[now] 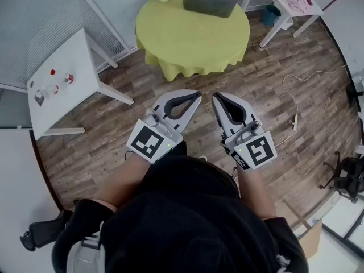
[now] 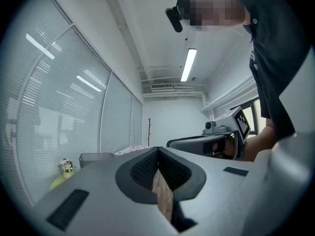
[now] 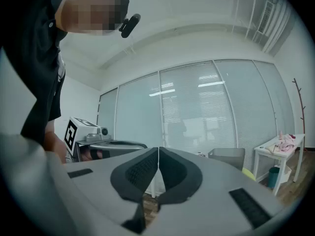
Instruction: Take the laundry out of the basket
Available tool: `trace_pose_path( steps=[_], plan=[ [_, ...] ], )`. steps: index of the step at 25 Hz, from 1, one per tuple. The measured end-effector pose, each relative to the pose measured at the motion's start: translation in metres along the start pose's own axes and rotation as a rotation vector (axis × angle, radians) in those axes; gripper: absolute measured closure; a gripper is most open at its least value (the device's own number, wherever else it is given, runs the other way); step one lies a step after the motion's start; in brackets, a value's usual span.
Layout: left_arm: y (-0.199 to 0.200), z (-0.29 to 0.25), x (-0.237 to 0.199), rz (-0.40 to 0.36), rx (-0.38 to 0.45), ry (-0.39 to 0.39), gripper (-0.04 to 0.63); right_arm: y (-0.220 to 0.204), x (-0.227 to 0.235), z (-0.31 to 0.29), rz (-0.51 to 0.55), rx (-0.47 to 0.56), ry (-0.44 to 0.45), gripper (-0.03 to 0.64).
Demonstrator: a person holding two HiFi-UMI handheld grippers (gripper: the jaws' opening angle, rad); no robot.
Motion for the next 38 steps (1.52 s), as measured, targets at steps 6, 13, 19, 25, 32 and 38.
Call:
trace_pose_path(
  steps=[6, 13, 19, 25, 32, 38],
  plan=[
    [-0.001, -0.002, -0.001, -0.007, 0.001, -0.011, 0.586, -0.002, 0.001, -0.001, 0.008, -0.013, 0.000, 0.589],
    [-0.004, -0.007, -0.015, -0.010, -0.012, -0.030, 0.586, -0.004, 0.012, -0.013, 0.008, -0.025, -0.031, 0.589],
    [-0.003, -0.013, -0.043, -0.003, -0.006, -0.036, 0.586, -0.004, 0.024, -0.034, 0.012, -0.033, -0.054, 0.589],
    [-0.006, -0.016, -0.075, -0.001, 0.002, -0.067, 0.586, -0.007, 0.028, -0.064, 0.002, -0.045, -0.067, 0.589],
    [-0.014, -0.021, -0.106, 0.017, 0.004, -0.106, 0.586, -0.011, 0.036, -0.090, 0.007, -0.052, -0.109, 0.589],
    [-0.016, -0.038, -0.114, 0.019, 0.005, -0.123, 0.586, -0.011, 0.052, -0.095, 0.004, -0.054, -0.120, 0.589]
  ],
)
Point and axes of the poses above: the fingertips, and each gripper's own axes: z backward along the fingers, x to its right, y out of its top, the point moved 3 cm from there along z, backward along the fingers, and after that the axes turned 6 degrees about y, right-handed, at the moved point
